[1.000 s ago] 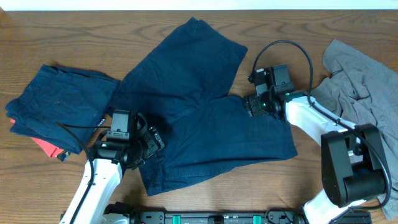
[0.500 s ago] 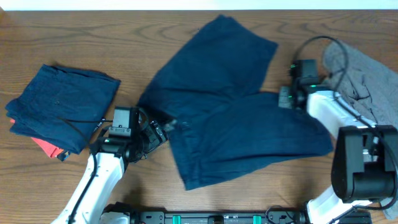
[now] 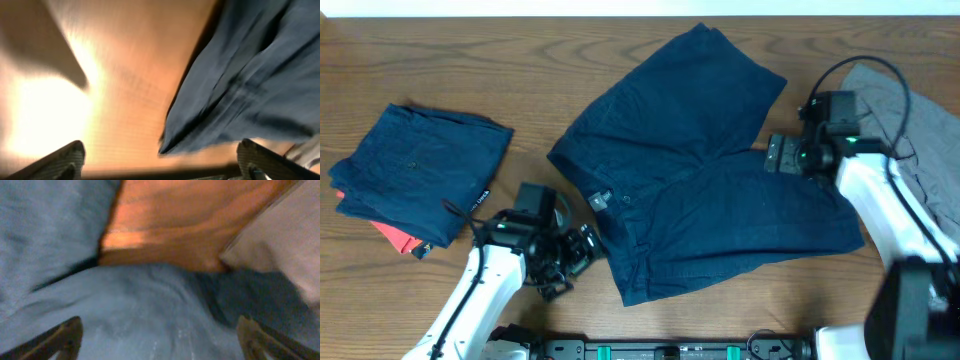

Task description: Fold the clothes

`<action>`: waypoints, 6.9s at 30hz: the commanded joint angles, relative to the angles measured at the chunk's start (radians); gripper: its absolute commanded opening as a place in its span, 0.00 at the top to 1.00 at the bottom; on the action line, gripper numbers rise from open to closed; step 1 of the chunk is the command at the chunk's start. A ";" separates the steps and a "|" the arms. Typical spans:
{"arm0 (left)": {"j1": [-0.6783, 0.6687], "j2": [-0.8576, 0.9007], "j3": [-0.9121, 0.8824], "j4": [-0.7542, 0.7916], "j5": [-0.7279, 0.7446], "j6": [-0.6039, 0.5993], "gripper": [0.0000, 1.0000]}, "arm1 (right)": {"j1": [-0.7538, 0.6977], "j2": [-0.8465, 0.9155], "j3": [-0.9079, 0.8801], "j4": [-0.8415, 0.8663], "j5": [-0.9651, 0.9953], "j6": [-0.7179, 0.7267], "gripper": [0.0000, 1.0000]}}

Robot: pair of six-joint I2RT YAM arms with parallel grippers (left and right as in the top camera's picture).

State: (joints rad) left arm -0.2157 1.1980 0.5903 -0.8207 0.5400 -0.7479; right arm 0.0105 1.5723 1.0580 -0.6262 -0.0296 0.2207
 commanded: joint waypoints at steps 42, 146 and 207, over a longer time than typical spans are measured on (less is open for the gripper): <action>-0.634 0.150 -0.059 0.396 -0.484 -0.875 0.72 | -0.025 -0.180 0.034 -0.418 0.062 0.262 0.01; 0.257 0.467 0.148 1.233 -0.247 -0.161 0.02 | 0.184 0.405 0.196 0.629 -0.132 0.041 0.34; 0.203 0.222 -0.044 0.222 -0.181 -0.123 0.23 | 0.158 0.015 0.150 -0.192 -0.057 -0.107 0.48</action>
State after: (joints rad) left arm -0.0120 1.3746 0.5819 -0.6277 0.3050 -0.8753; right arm 0.1440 1.6012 1.2030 -0.8238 -0.0608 0.1436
